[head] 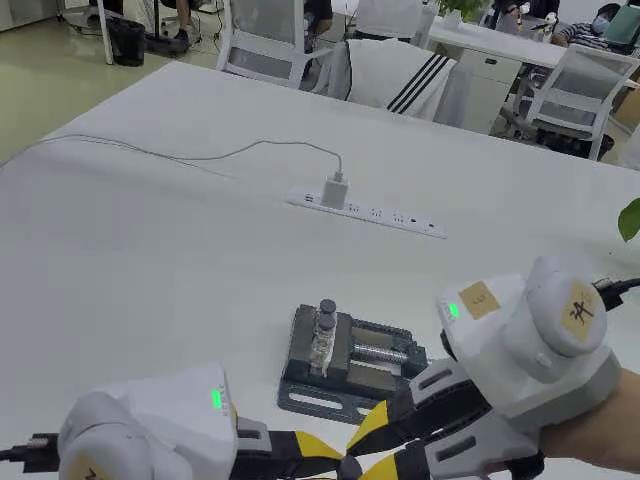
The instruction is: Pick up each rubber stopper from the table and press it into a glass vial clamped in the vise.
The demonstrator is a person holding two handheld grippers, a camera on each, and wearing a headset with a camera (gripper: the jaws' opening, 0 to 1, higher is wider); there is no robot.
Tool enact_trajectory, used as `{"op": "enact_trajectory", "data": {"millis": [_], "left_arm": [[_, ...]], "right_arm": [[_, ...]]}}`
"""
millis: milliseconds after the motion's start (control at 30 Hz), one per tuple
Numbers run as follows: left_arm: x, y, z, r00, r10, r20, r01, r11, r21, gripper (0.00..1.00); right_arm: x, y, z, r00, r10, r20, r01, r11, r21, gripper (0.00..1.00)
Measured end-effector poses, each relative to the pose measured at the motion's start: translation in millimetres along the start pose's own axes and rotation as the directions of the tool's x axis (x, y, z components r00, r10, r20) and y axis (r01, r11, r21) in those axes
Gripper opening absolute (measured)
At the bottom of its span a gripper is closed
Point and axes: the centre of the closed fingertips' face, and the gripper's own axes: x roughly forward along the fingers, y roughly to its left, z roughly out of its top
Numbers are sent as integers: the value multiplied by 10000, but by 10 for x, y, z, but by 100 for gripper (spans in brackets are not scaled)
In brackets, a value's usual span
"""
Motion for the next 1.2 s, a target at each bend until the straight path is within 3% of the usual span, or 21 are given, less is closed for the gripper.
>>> {"op": "enact_trajectory", "data": {"millis": [367, 633, 1200], "left_arm": [[23, -56, -15, 9994, -334, -106, 332, 9993, -172, 4], [28, -61, 4, 9987, -427, -285, 441, 9977, 516, 4], [39, -60, -19, 9981, -512, -338, 520, 9984, 231, 5]], "right_arm": [[4, 42, -50, 9967, 75, -808, -149, 9957, -911, 7], [-25, 39, -47, 9950, 230, -977, -313, 9960, -834, 7], [-6, 35, -53, 9913, 217, -1298, -343, 9949, -951, 5]]}}
